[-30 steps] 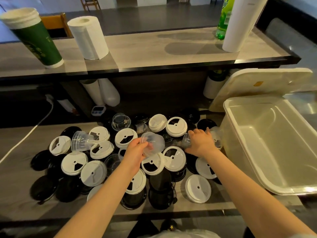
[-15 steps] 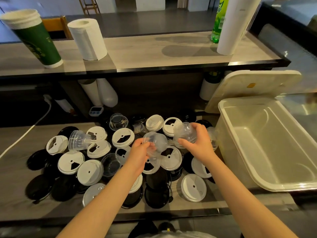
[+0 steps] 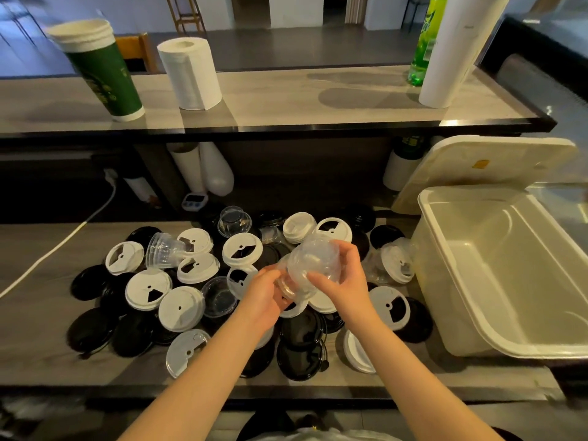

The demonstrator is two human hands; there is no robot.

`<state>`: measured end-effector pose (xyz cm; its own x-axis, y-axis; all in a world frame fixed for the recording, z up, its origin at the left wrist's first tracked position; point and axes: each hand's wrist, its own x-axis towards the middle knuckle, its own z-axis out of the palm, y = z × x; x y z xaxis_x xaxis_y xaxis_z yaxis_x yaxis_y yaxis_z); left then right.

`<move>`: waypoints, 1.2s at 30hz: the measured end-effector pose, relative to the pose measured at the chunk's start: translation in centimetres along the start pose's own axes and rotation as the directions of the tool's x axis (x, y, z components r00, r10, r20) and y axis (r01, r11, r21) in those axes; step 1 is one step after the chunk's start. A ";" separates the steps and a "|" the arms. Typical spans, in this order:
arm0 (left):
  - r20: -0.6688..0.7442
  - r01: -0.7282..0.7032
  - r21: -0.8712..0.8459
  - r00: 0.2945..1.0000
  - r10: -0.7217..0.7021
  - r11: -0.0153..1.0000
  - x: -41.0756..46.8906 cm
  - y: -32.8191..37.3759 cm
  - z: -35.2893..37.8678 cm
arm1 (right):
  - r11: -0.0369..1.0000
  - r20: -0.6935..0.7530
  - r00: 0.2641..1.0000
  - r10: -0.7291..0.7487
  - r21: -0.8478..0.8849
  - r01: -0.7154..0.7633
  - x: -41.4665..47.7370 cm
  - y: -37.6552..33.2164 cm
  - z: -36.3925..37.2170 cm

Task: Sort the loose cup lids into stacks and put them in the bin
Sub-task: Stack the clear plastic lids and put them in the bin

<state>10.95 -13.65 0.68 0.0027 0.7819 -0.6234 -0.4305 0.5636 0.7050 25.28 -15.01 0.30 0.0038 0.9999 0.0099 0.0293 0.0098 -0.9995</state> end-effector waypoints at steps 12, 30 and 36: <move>0.115 -0.045 0.044 0.993 0.040 0.998 -1.2 0.1 -1.0 | 0.870 0.251 0.956 -0.150 -0.426 0.248 -1.2 -0.4 -0.9; 0.130 -0.185 0.107 0.977 0.171 0.977 -2.0 0.0 -3.8 | 0.975 0.449 0.865 0.222 -0.110 -0.192 -1.1 -0.1 -0.2; 0.190 -0.225 0.317 0.967 0.171 0.921 -2.9 1.3 -7.5 | 0.972 0.413 0.884 0.218 -0.173 -0.158 0.1 0.0 3.3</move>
<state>3.61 -17.19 0.84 0.1009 0.9030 -0.4177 -0.1107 0.4274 0.8972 22.02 -14.88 0.18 -0.4031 0.8881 -0.2210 0.2012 -0.1496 -0.9681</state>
